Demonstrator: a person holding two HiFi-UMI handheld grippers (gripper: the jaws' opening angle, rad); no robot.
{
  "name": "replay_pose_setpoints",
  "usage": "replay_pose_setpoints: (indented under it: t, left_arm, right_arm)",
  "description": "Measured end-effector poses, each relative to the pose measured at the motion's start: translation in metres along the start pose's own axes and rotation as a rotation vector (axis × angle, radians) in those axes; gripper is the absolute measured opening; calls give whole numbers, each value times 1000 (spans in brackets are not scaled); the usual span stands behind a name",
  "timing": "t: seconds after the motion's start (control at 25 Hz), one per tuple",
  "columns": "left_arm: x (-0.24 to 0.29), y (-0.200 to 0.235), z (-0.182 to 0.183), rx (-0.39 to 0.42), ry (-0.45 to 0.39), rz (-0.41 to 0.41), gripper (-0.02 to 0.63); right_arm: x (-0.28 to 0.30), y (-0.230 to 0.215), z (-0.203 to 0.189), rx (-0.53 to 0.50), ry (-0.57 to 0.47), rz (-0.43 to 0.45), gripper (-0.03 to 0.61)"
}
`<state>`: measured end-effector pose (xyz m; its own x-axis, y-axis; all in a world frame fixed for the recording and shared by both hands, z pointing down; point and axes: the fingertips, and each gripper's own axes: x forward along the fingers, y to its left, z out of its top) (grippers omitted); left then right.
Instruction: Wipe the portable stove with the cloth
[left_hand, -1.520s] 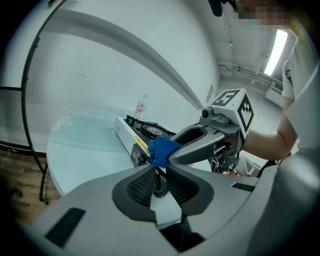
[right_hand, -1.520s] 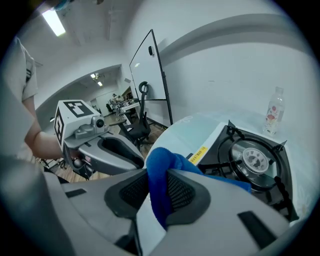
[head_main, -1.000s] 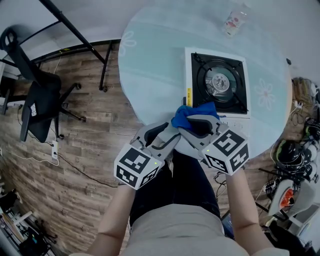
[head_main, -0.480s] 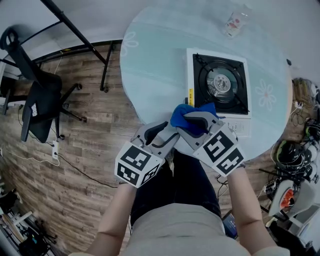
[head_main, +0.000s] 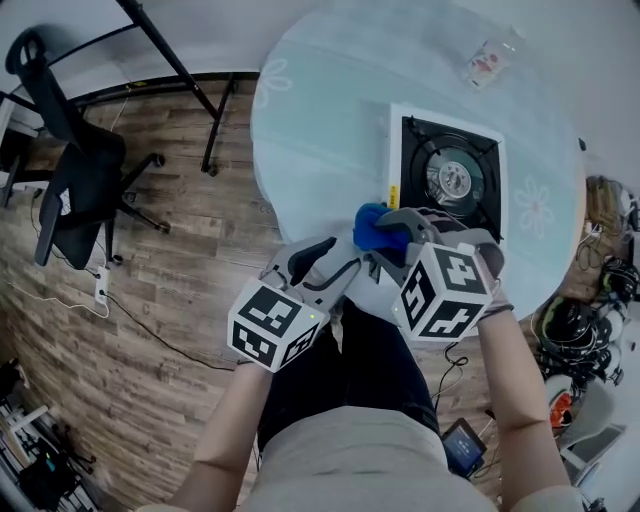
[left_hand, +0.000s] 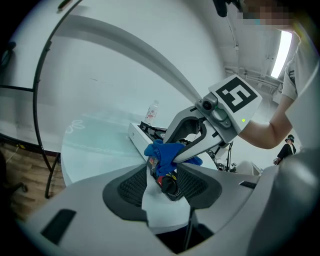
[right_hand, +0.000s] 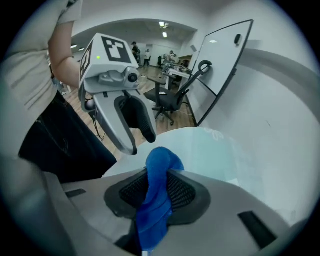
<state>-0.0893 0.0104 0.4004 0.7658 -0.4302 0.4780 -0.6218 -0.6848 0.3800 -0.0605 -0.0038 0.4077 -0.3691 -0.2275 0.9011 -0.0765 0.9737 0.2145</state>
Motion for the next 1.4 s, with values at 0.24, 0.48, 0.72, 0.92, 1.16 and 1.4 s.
replay_pose_setpoints:
  t: [0.24, 0.48, 0.72, 0.92, 1.16, 1.4]
  left_arm:
    - [5, 4, 4, -17, -14, 3, 198]
    - [14, 6, 13, -21, -22, 4, 198]
    - [20, 10, 25, -27, -39, 11, 196]
    - [24, 13, 29, -34, -46, 20, 196]
    - [31, 15, 36, -44, -57, 32, 196]
    - [35, 19, 38, -57, -64, 46, 196]
  right_arm:
    - [13, -3, -7, -177, 85, 22, 109]
    - [19, -14, -13, -259, 109, 45, 109]
    - [20, -23, -15, -285, 102, 69, 109]
    - [22, -35, -16, -283, 86, 68, 109]
    - [24, -49, -18, -277, 63, 78, 109]
    - [27, -59, -18, -279, 49, 76, 109]
